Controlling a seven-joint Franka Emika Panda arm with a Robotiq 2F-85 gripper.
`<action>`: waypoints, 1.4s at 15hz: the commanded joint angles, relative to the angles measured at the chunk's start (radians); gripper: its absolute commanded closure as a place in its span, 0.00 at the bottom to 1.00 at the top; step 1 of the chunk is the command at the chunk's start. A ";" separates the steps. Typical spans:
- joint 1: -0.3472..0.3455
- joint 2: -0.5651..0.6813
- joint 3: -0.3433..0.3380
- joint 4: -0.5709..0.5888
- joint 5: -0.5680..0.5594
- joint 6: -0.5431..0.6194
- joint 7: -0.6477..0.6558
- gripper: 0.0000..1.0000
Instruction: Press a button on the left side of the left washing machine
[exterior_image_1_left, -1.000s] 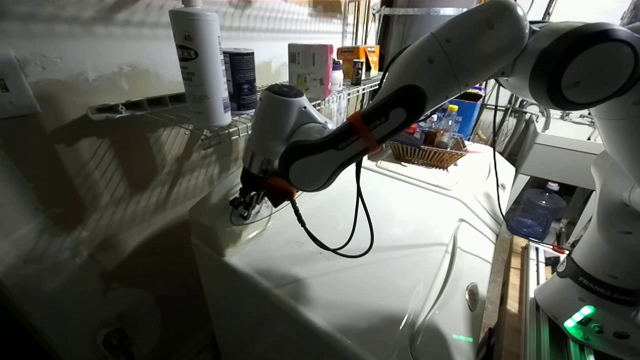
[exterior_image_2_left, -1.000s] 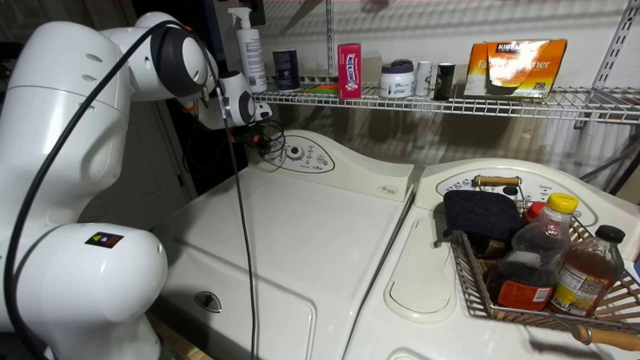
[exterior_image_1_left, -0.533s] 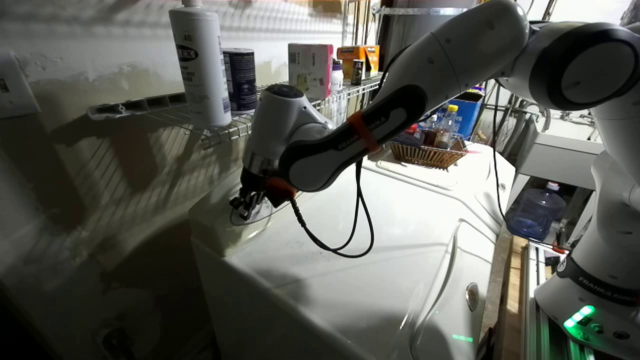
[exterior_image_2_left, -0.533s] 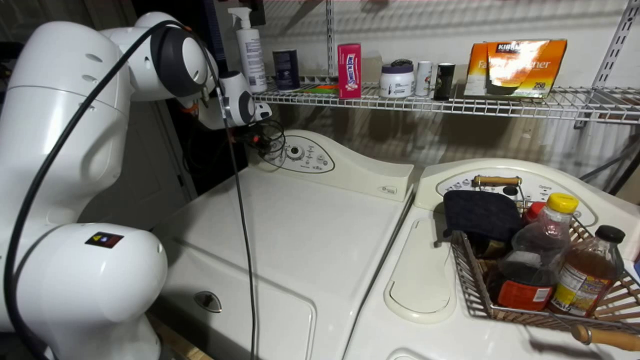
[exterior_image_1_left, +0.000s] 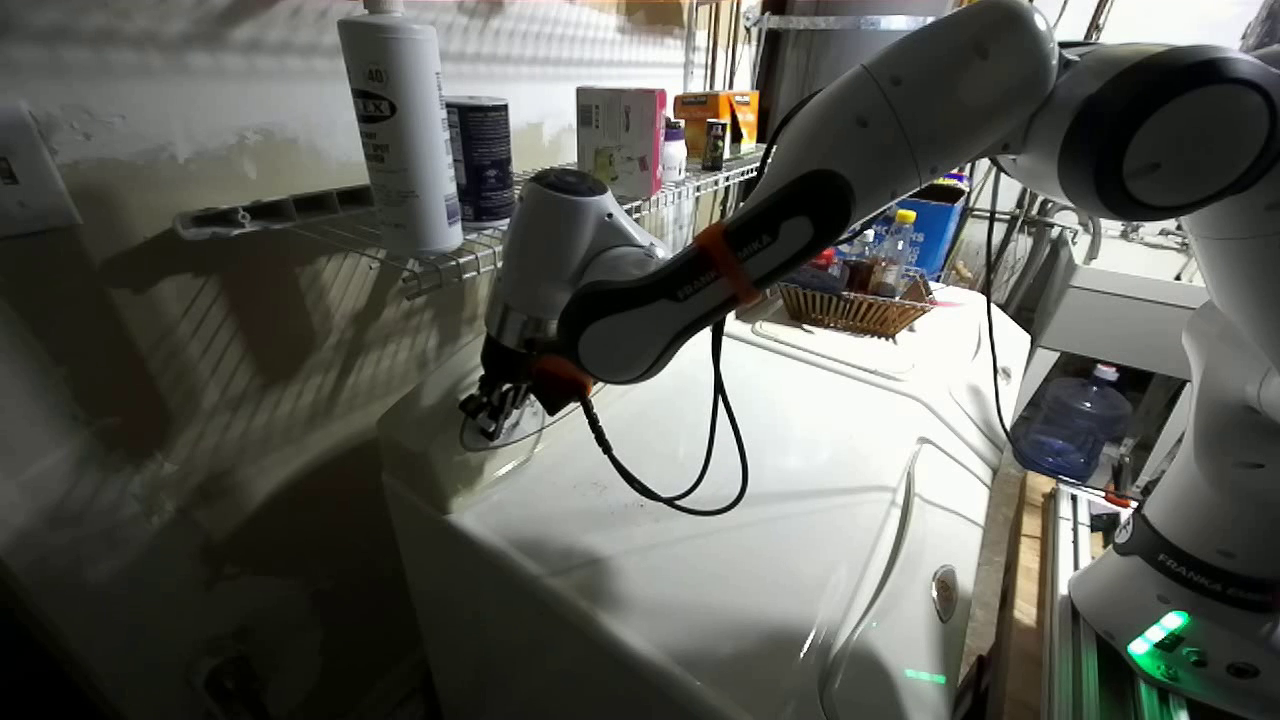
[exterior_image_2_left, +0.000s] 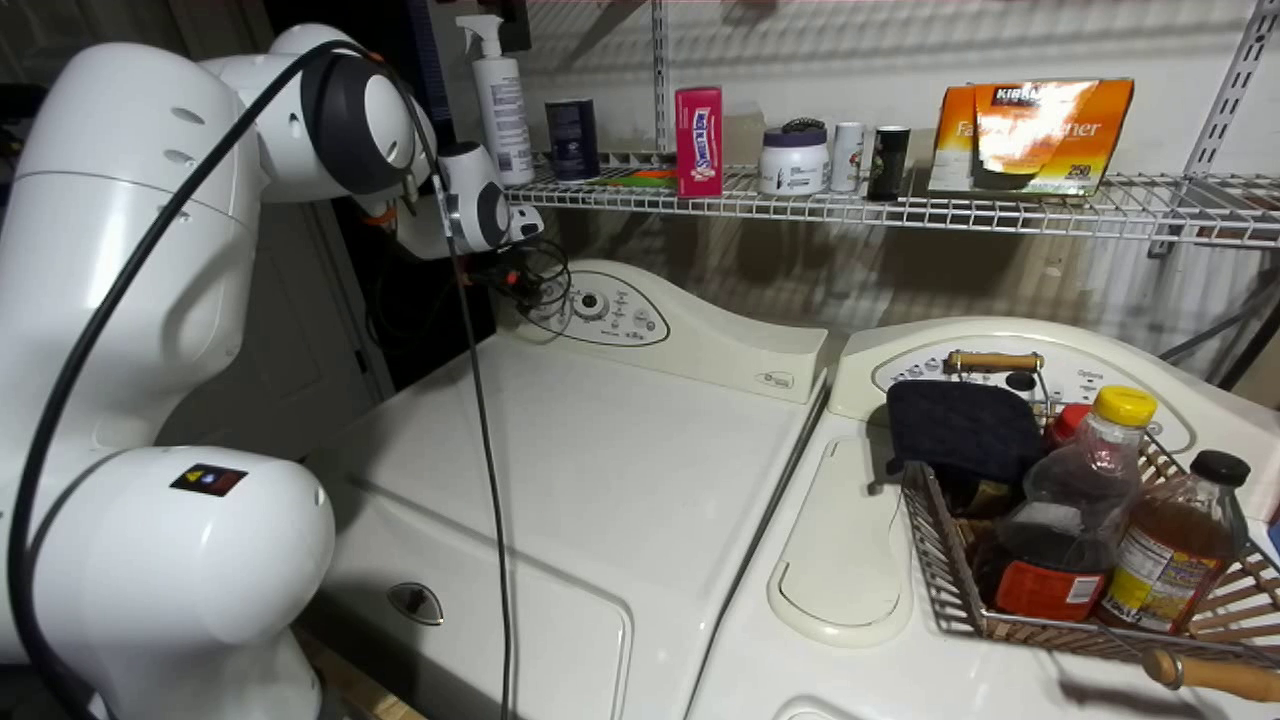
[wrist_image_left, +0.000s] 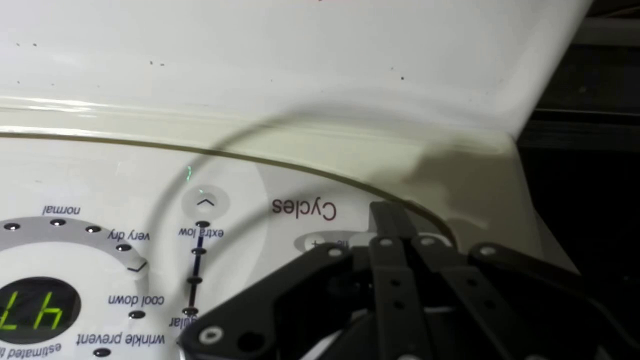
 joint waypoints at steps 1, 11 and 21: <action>-0.008 0.028 -0.047 0.031 -0.059 0.037 0.006 1.00; -0.046 -0.288 0.063 -0.237 0.012 -0.346 -0.016 1.00; -0.088 -0.759 0.191 -0.605 0.027 -0.423 0.253 0.18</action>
